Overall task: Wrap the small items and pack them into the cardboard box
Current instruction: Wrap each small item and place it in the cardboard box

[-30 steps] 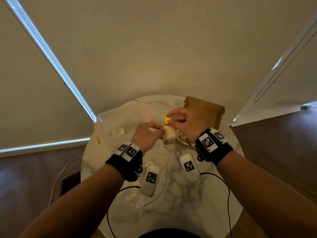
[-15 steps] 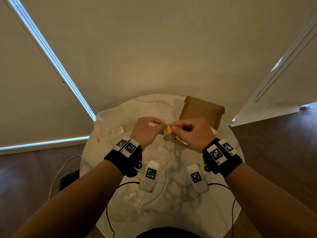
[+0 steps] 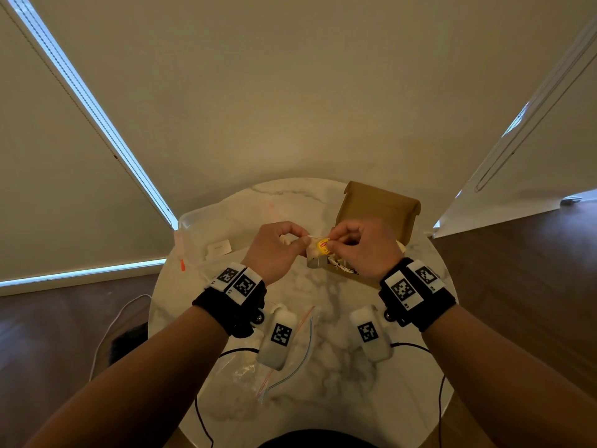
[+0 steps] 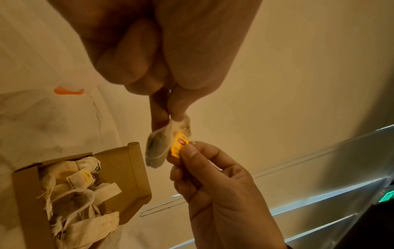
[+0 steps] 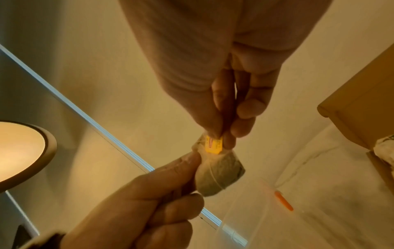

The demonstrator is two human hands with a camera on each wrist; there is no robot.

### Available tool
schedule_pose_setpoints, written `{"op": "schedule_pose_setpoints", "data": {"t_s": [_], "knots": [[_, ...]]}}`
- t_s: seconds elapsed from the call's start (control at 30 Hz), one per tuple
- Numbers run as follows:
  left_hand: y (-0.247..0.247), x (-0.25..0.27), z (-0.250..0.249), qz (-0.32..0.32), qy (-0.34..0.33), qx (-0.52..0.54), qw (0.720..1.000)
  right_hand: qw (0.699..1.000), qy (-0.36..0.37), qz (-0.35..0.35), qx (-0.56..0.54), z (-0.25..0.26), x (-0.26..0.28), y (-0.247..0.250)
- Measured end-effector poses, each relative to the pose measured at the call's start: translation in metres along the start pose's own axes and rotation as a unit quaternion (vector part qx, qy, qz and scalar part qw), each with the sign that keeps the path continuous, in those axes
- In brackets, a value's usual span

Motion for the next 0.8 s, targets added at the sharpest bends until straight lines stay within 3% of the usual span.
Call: {"op": "schedule_pose_setpoints", "data": {"t_s": [0.27,0.53,0.8], "knots": [[-0.002,-0.003,0.007,0.006,-0.008,-0.005,1.000,0.999,-0.033,0.008,-0.030,-0.002,0.000,-0.001],[-0.006,0.010,-0.001,0.031,0.043,0.151,0.987,0.989,-0.067,-0.003,-0.134,-0.004,0.002,-0.005],[-0.006,0.014,-0.002,0.030,0.046,0.164,0.985,0.991,-0.054,-0.014,-0.126,-0.006,0.005,-0.005]]}}
Point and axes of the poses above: each hand's wrist, its own x-axis away from the middle knuckle, its own y-axis out of the back of the hand, z = x × y, the point moved 7 cm from there along -x, towards the middle knuckle, and after that the axes turned 1 degree about y, right-handed, at the moved point
